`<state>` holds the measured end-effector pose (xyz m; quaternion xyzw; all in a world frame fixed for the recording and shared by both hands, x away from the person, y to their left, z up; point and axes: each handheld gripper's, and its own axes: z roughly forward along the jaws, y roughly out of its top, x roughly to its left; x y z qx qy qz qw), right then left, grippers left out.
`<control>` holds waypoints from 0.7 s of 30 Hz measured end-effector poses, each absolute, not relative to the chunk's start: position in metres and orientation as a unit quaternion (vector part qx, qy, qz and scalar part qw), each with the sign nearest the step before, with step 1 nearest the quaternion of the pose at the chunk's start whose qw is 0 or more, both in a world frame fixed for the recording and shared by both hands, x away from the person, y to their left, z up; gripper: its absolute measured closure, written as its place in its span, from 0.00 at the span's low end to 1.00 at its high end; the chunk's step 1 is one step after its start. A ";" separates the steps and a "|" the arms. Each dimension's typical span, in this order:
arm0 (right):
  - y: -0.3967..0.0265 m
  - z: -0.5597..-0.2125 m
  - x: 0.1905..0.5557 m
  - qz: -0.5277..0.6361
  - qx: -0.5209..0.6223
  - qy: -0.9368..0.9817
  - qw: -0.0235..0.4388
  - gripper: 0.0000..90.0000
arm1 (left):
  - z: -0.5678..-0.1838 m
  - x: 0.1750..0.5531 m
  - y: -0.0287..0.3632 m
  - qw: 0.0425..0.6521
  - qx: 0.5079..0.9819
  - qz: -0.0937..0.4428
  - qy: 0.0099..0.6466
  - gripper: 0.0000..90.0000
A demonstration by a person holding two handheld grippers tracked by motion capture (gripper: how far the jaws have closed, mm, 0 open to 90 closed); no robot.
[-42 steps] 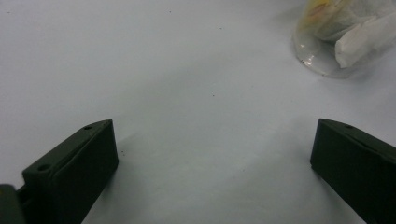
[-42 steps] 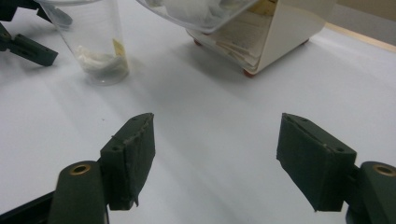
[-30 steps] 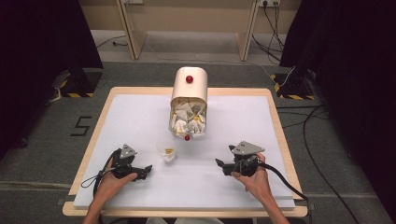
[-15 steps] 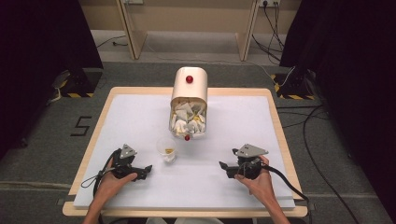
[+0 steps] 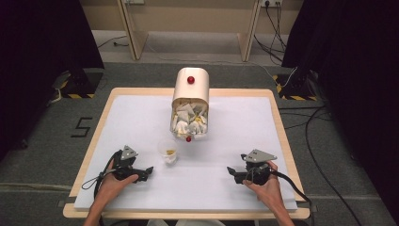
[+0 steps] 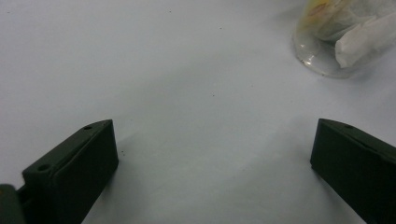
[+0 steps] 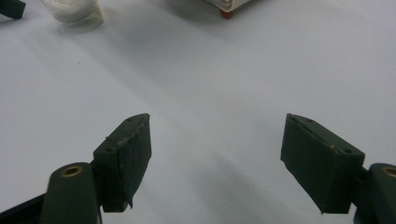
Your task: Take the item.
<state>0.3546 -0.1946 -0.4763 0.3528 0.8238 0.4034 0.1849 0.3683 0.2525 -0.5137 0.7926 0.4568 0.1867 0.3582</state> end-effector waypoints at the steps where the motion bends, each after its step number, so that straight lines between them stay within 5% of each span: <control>1: -0.194 -0.477 0.354 0.402 0.352 0.825 0.184 0.27 | -0.514 0.368 0.252 0.358 0.793 0.187 0.457 0.00; 21: -0.214 -0.490 0.342 0.373 0.377 0.833 0.158 0.24 | -0.514 0.368 0.252 0.358 0.793 0.187 0.457 0.00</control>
